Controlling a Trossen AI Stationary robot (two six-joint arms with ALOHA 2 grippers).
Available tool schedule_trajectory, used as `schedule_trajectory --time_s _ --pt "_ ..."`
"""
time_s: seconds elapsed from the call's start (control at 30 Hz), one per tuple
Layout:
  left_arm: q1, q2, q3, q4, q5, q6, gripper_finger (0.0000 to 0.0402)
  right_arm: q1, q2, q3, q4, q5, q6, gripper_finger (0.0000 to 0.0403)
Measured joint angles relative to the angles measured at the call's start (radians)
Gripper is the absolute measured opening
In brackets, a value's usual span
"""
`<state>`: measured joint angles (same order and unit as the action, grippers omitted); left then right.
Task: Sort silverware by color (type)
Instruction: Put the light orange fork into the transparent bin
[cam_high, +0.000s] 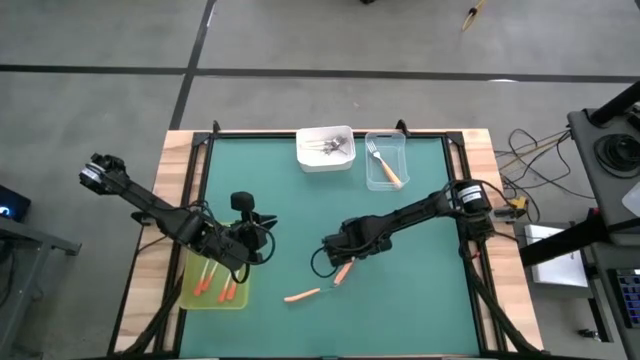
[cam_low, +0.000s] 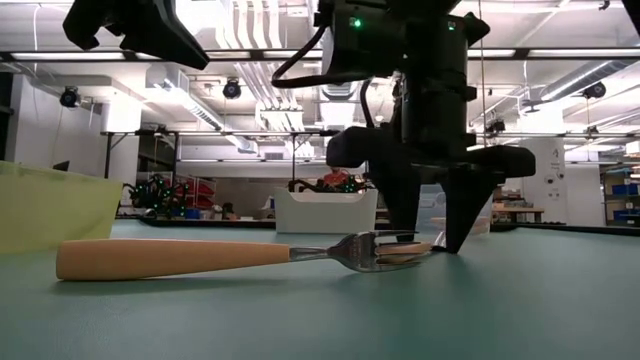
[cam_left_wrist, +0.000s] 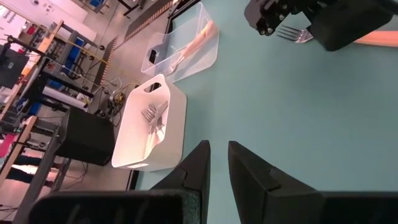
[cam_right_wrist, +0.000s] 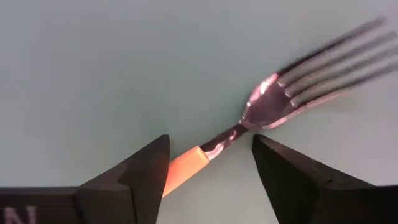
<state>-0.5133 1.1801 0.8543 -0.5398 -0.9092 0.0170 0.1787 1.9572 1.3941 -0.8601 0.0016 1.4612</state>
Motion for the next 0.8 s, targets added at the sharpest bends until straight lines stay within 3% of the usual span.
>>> schedule_trajectory --time_s 0.63,0.8 --pt "0.000 0.000 0.000 0.001 -0.001 -0.004 0.0040 -0.048 0.003 -0.003 -0.019 0.066 -0.241 0.0036" --pt "0.000 0.000 0.000 0.000 0.000 -0.004 0.0040 -0.052 0.005 -0.004 -0.016 0.078 -0.265 0.0020"
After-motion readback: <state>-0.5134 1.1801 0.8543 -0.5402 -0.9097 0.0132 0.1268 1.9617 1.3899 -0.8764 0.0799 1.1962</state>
